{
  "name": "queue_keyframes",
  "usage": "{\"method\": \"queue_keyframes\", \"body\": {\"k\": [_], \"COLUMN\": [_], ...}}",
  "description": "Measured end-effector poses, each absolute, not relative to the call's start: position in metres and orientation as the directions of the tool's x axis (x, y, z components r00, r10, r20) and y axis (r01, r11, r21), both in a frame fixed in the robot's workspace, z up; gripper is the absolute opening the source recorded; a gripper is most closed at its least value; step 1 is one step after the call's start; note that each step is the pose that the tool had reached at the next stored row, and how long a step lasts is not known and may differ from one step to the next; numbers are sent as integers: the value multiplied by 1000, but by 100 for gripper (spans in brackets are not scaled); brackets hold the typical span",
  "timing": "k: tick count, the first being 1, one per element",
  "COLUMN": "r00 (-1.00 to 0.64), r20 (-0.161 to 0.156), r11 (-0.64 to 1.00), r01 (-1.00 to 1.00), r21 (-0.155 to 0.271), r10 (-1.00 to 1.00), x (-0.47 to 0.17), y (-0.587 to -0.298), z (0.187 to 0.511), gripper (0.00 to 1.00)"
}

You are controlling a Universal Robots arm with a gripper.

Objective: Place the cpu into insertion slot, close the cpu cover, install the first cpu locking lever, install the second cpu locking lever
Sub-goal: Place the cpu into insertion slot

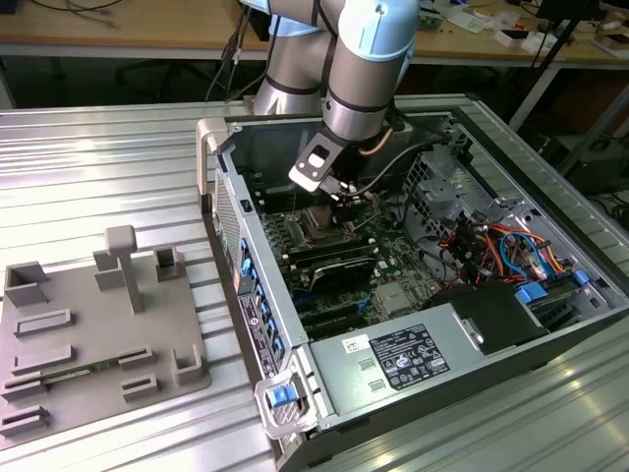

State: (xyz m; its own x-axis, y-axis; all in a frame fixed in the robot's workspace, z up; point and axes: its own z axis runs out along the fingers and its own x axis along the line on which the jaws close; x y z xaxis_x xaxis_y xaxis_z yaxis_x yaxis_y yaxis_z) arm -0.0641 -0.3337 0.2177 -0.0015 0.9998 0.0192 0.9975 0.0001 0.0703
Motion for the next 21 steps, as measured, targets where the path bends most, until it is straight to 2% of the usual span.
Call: {"method": "queue_keyframes", "body": {"k": [21], "r00": [-3], "r20": [19], "r11": [2], "r01": [998], "r21": [70], "r10": [1000], "x": [-64], "y": [-339], "z": [214], "gripper": [54]}}
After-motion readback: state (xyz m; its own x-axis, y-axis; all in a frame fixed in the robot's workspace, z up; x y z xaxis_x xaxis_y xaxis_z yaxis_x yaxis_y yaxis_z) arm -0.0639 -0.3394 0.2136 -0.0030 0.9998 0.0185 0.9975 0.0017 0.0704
